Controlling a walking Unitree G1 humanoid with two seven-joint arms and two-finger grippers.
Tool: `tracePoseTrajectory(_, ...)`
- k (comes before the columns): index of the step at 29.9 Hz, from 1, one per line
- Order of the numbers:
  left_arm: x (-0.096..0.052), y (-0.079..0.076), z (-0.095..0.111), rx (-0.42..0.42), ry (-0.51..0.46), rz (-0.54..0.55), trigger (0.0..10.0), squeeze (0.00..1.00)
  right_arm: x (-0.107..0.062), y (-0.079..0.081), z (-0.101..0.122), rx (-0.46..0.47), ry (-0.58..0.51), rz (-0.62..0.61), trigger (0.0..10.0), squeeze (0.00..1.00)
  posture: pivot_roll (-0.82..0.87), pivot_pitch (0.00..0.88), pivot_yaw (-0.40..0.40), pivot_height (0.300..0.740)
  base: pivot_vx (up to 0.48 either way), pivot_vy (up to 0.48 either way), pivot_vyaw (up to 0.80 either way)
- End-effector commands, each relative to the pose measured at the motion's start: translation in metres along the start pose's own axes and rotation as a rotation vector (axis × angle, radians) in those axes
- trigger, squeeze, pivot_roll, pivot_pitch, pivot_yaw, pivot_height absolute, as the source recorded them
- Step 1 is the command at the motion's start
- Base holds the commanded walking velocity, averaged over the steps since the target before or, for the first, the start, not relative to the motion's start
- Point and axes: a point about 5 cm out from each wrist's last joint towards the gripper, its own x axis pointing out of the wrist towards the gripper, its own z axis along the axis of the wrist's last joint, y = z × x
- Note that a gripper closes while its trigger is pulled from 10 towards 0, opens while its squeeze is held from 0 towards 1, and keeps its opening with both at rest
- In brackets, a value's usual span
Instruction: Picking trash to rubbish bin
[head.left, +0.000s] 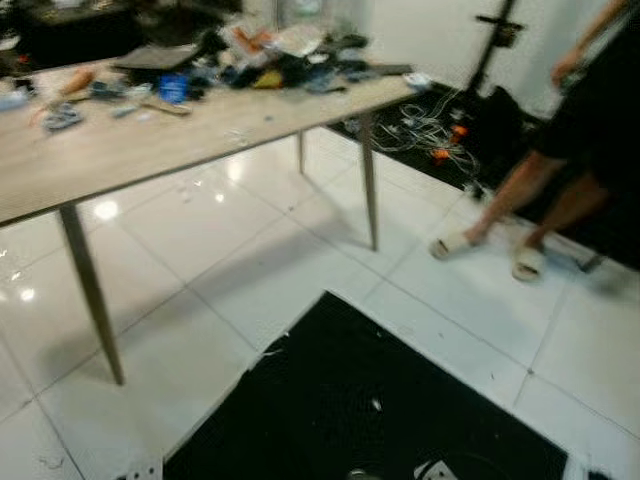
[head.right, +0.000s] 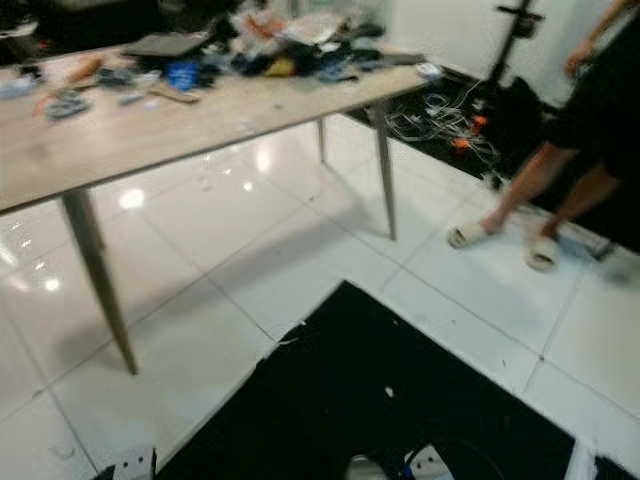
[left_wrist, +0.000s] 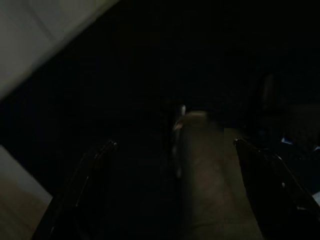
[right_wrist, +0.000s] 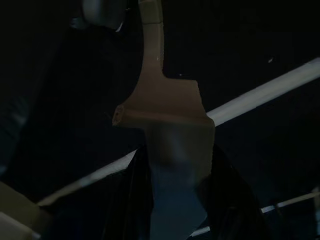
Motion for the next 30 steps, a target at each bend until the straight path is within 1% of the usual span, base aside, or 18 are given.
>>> tracePoseTrajectory(1, -0.0006, 0.0011, -0.0046, 0.011, 0.018, 0.004, 10.0, 0.00, -0.0001, -0.0010, -0.0039, 0.008, 0.010, -0.002, 10.0, 0.00, -0.08, 0.053, 0.048, 0.740, 0.000, 0.000, -0.78)
tracePoseTrajectory(24, -0.0007, 0.0014, -0.0054, 0.019, 0.020, 0.007, 10.0, 0.00, -0.0006, -0.0044, -0.0101, 0.002, 0.021, 0.006, 10.0, 0.00, -0.07, 0.054, 0.053, 0.740, 0.000, 0.000, -0.78)
tracePoseTrajectory(30, -0.0006, 0.0010, -0.0050, 0.020, 0.019, 0.008, 10.0, 0.00, -0.0010, -0.0073, -0.0112, -0.002, 0.023, 0.001, 10.0, 0.00, -0.07, 0.054, 0.051, 0.740, 0.000, 0.000, -0.78)
